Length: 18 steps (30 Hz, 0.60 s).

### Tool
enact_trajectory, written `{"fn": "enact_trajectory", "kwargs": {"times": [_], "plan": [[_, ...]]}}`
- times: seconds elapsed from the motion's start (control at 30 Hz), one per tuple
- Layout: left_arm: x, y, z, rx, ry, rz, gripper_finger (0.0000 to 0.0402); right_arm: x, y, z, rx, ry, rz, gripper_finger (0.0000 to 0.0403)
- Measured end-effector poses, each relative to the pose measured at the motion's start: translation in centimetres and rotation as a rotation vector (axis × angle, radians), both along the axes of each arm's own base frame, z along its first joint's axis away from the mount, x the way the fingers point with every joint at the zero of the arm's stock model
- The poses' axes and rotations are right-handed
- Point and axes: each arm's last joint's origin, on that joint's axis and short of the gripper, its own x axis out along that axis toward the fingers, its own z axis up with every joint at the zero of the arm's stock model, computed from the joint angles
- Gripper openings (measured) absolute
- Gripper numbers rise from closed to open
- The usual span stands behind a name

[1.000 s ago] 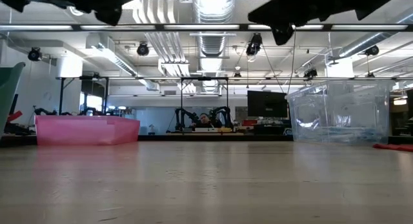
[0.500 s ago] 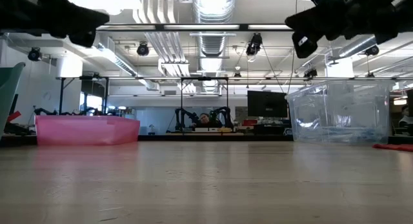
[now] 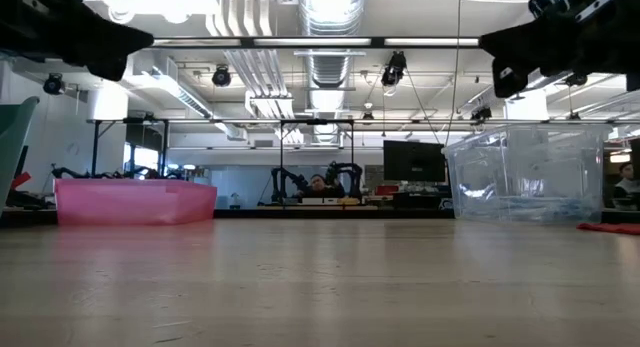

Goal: Pick & Place Toothbrushes
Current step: Return to Home Position

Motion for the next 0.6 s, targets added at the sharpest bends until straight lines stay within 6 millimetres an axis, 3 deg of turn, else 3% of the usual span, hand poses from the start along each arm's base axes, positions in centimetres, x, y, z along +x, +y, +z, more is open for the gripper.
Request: {"fn": "enact_trajectory", "kwargs": {"times": [0.3,0.6], "plan": [[-1.6,0.4,-0.4,-0.031,-0.023,0.011,0.0001,-1.9,0.2,-1.8,-0.009,-0.050,-0.039,0.0008],[-1.3,0.5,-2.4,-0.015,0.045,0.067,0.0006,-2.5,0.0,-2.6,-0.050,0.015,-0.113,0.0008]]}}
